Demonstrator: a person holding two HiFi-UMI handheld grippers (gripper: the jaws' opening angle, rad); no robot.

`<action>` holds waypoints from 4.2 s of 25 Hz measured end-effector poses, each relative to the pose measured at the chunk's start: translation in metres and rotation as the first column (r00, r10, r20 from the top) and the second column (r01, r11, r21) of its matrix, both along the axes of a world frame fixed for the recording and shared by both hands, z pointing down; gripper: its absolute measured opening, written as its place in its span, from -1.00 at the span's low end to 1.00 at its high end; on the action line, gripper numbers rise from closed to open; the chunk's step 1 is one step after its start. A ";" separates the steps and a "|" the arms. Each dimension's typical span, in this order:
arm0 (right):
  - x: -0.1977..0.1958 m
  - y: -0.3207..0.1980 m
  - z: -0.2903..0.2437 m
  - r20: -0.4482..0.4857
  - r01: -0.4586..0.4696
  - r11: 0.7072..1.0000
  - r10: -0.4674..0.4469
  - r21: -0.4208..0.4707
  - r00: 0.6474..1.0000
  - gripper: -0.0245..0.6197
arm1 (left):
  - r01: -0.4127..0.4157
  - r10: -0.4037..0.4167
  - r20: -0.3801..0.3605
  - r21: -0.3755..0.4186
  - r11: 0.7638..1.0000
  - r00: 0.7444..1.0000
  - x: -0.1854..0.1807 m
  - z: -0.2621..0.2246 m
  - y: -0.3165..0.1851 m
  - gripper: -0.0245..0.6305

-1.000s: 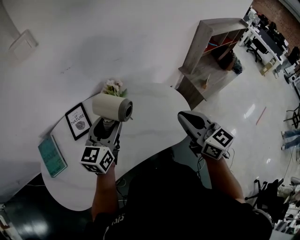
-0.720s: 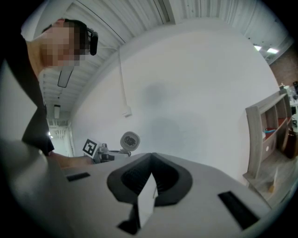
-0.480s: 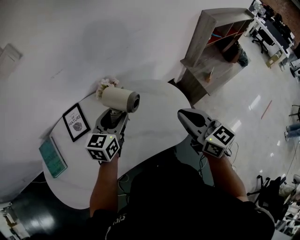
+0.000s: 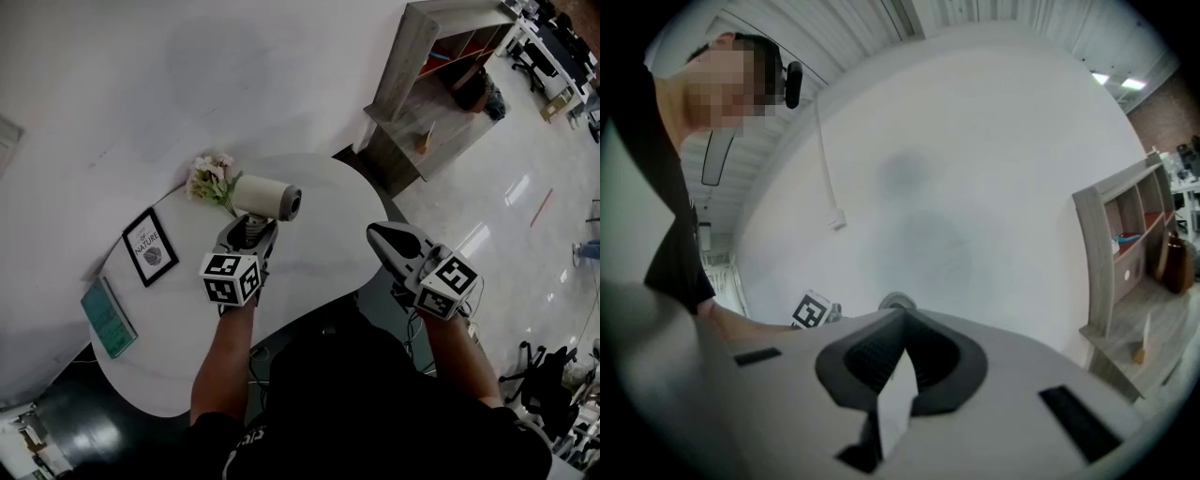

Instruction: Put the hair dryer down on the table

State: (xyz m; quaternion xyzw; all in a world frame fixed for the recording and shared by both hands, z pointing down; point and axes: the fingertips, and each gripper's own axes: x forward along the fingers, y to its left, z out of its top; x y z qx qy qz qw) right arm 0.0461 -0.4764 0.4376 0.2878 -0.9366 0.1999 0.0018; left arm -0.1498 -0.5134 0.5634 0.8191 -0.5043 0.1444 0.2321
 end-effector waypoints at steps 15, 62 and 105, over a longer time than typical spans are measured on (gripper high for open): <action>0.041 0.004 0.034 -0.098 -0.052 0.997 0.047 -0.051 0.994 -0.90 | -0.130 0.151 0.077 -0.224 0.966 0.986 0.054 0.108 -0.021 -0.21; 0.014 -0.004 0.008 -0.090 -0.008 1.000 0.009 0.006 0.996 -0.90 | -0.147 0.153 0.271 -0.041 0.988 0.950 0.014 0.047 -0.040 -0.16; 0.029 0.011 -0.096 -0.059 0.015 0.943 0.005 0.333 0.998 -0.91 | -0.015 -0.008 0.043 0.497 0.868 0.999 0.007 -0.188 0.071 -0.92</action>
